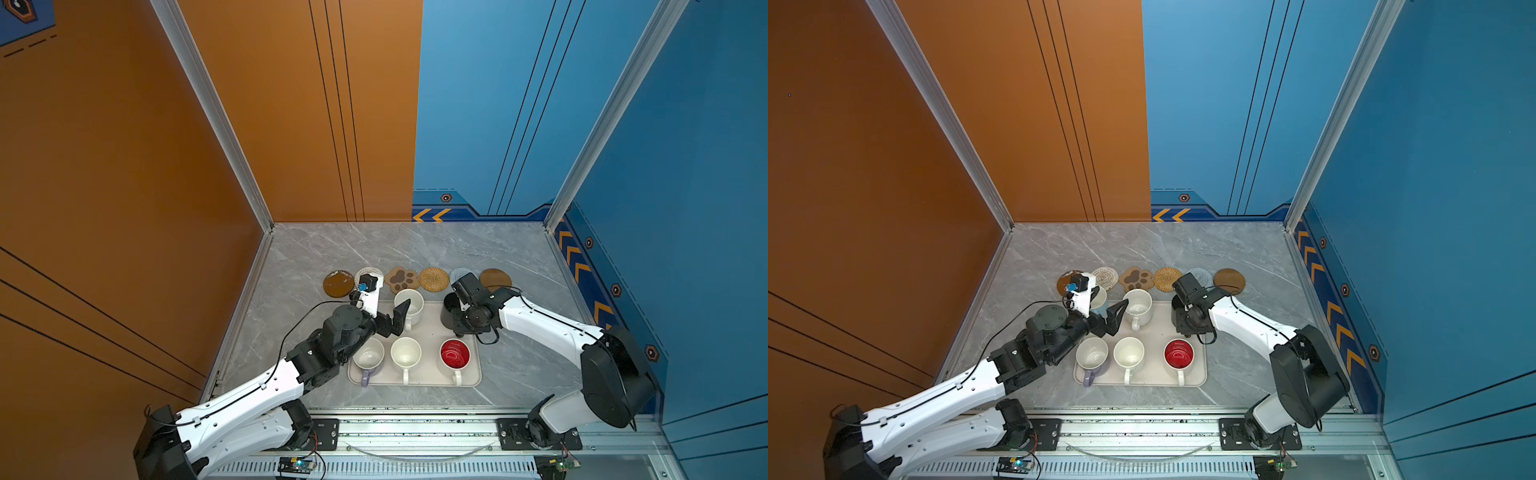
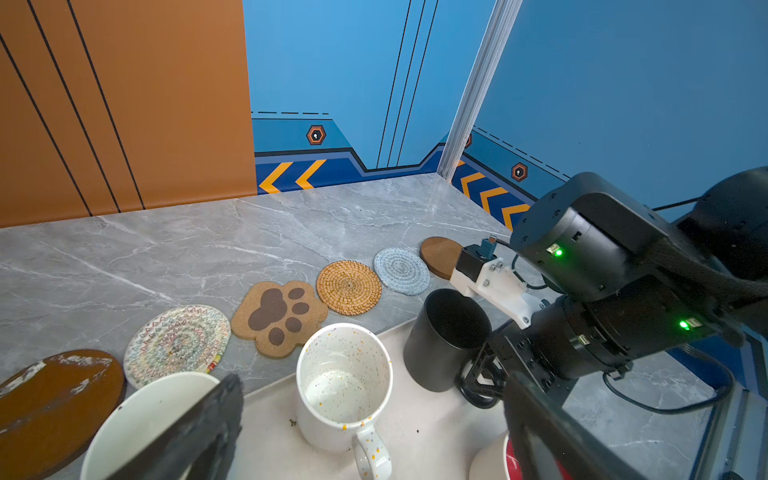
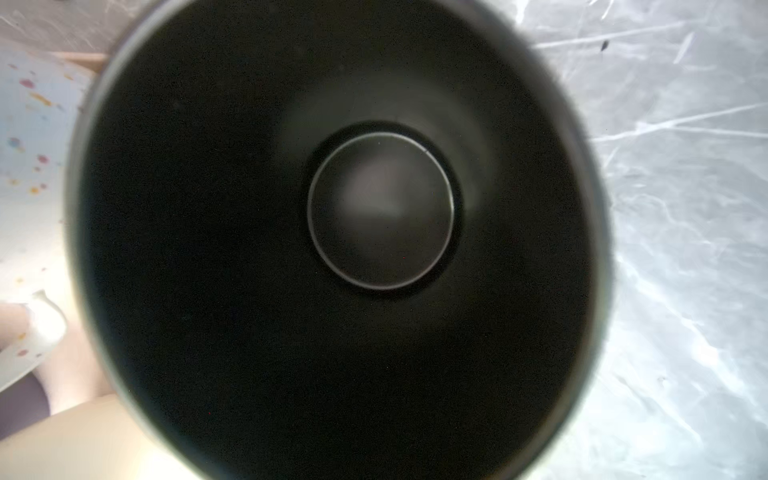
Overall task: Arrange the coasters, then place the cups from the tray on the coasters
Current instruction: 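Lift the black mug with the right gripper and carry it toward the far brown coaster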
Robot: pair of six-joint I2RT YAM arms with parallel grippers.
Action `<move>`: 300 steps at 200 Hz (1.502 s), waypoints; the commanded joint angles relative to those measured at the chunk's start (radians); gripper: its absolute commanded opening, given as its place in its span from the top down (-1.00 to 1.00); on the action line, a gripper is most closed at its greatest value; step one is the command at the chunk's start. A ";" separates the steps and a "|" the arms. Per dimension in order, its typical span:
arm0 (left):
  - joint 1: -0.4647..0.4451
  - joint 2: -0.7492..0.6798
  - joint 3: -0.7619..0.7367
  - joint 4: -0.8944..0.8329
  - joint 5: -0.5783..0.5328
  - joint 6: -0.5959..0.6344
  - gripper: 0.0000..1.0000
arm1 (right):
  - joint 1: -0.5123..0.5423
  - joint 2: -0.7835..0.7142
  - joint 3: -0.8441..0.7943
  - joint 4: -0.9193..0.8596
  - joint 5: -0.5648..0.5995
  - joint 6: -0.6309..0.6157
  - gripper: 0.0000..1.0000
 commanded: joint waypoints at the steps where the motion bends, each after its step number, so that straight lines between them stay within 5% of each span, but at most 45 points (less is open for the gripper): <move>1: 0.011 -0.018 -0.019 0.023 -0.020 -0.012 -0.96 | 0.002 0.013 0.028 0.010 0.040 0.000 0.53; 41: 0.012 -0.021 -0.023 0.024 -0.016 -0.013 -0.96 | 0.003 0.021 0.038 -0.004 0.054 0.002 1.00; 196: 0.019 -0.030 -0.061 0.060 -0.036 -0.043 -0.95 | 0.010 -0.089 0.126 -0.070 0.091 -0.079 1.00; 300: 0.019 -0.009 -0.056 0.061 -0.038 -0.059 -0.96 | -0.214 -0.101 0.241 -0.111 0.043 -0.185 1.00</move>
